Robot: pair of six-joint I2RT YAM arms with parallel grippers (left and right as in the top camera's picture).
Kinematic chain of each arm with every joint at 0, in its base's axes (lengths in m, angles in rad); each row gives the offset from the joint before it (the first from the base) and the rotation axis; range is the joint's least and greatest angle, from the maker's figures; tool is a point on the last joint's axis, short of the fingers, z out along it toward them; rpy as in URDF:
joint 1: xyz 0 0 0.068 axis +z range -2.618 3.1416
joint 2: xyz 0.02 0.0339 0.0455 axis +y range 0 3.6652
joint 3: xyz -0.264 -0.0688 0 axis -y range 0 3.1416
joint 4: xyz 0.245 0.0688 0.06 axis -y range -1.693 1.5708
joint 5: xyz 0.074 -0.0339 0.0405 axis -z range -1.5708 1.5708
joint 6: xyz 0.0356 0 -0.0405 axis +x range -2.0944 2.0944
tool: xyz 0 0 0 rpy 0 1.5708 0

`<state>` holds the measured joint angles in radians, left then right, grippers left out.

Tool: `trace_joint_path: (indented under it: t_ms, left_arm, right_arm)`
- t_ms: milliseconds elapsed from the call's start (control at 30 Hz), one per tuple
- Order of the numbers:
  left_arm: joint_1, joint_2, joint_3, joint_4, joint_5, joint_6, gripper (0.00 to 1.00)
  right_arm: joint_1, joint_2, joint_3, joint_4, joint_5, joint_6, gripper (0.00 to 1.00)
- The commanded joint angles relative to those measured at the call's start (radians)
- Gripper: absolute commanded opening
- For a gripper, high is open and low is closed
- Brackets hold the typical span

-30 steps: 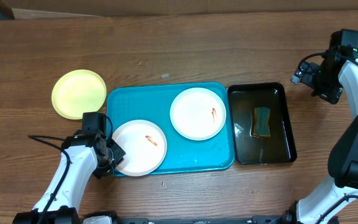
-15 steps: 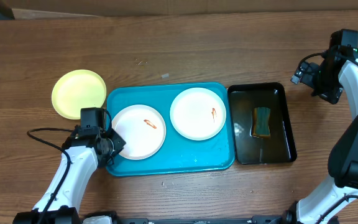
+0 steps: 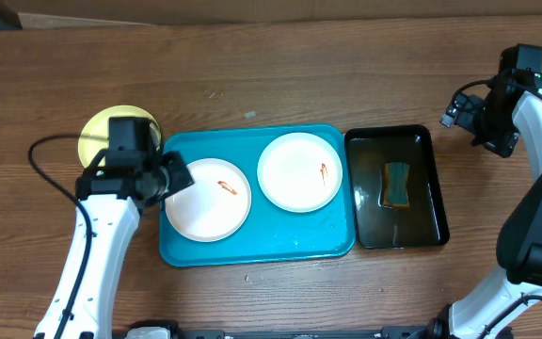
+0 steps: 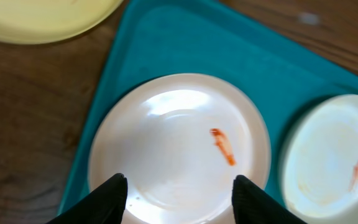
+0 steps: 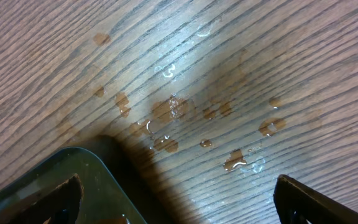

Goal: Clean dirty plates on tray and stack at the side
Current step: 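Move left gripper to the right white plate and grip its rim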

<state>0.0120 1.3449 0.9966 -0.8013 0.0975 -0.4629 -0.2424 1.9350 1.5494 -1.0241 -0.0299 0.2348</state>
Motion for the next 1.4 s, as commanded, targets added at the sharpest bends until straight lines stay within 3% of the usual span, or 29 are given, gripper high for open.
trace_joint_path:
  t_ms: [0,233,333,567,967,1367]
  left_arm:
    - [-0.12,0.02,0.097,-0.011,0.028,0.048,0.54]
    - [-0.278,0.291,0.423,-0.216,0.026,0.107,0.61]
    - [-0.324,0.375,0.487,-0.218,0.026,0.128,0.66]
    - [-0.399,0.48,0.491,-0.117,0.026,0.132,0.72]
    - [-0.401,0.524,0.491,-0.076,0.018,0.202,0.73]
    - [-0.415,0.549,0.425,-0.007,-0.013,0.202,0.67]
  right_arm:
    - [-0.004,-0.009,0.019,0.003,-0.006,0.001,1.0]
    - [-0.004,-0.009,0.019,0.003,-0.006,0.001,1.0]
    - [-0.004,-0.009,0.019,0.002,-0.006,0.001,1.0]
    - [-0.004,-0.009,0.019,0.002,-0.006,0.001,1.0]
    - [-0.004,-0.009,0.019,0.003,-0.006,0.001,1.0]
    - [-0.004,-0.009,0.019,0.003,-0.006,0.001,1.0]
